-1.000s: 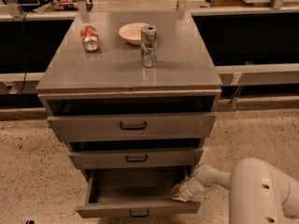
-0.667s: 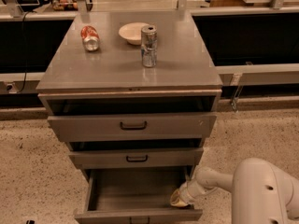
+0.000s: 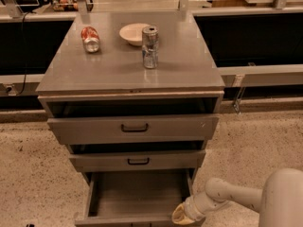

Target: Open bottom drawer

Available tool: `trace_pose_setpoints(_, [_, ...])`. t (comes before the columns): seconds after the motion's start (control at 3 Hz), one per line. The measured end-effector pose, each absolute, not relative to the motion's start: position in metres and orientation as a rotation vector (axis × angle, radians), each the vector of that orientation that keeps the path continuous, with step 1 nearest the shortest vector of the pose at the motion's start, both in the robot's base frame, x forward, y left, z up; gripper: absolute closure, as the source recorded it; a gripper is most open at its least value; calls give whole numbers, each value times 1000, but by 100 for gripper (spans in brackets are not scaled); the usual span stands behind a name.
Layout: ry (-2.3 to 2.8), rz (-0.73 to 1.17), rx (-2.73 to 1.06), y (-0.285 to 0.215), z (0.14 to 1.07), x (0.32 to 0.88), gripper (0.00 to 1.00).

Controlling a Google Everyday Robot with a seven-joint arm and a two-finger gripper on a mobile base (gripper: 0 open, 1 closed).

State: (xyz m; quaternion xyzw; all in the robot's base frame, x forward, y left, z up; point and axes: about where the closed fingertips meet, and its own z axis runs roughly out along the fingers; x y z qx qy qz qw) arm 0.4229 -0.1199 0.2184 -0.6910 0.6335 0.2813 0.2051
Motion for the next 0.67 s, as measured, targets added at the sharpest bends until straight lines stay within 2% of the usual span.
trace_pose_setpoints(0.67, [1571,746,-1707,-136,327,398,100])
